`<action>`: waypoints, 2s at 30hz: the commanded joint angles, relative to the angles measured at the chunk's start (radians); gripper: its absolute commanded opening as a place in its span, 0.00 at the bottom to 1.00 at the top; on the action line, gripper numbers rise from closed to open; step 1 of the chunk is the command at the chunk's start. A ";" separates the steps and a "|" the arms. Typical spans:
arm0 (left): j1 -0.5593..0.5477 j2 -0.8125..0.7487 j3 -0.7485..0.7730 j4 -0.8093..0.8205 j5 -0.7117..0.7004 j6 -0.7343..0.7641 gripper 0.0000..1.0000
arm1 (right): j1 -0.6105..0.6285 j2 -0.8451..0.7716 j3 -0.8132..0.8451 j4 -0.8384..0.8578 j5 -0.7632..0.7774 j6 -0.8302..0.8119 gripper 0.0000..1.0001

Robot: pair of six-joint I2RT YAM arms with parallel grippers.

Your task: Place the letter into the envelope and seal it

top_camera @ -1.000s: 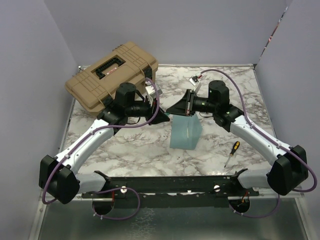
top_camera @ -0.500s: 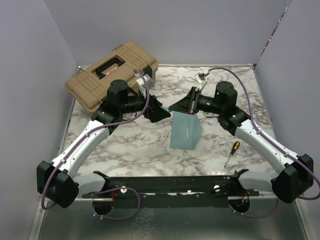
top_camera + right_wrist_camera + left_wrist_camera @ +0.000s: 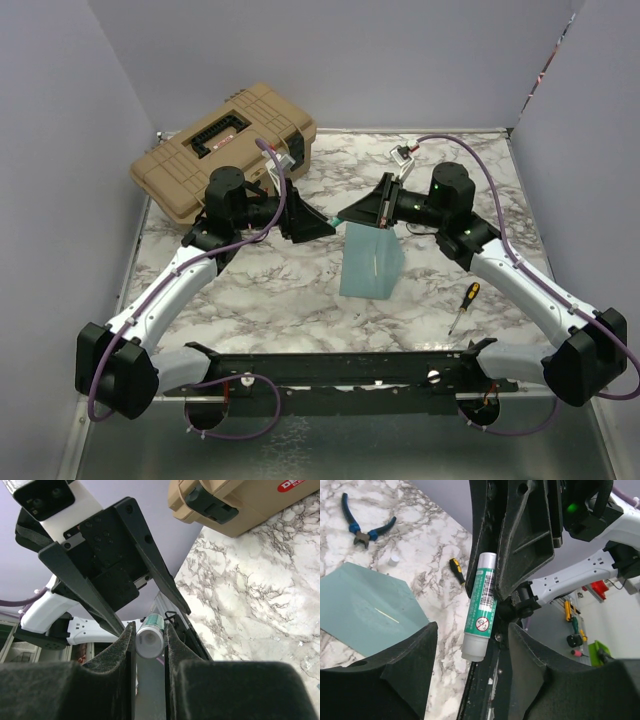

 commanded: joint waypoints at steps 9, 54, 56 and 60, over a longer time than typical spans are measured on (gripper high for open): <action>0.004 -0.008 -0.030 0.083 0.062 -0.061 0.45 | -0.008 0.006 -0.023 0.079 -0.031 0.030 0.00; -0.031 0.133 0.052 0.045 0.038 0.019 0.00 | -0.006 0.089 0.024 0.074 -0.229 -0.032 0.26; -0.030 0.130 0.052 0.038 0.038 0.024 0.00 | -0.006 0.085 0.020 0.075 -0.218 -0.033 0.14; -0.031 0.108 0.045 0.022 0.035 0.045 0.24 | -0.006 0.060 0.011 0.075 -0.177 -0.038 0.01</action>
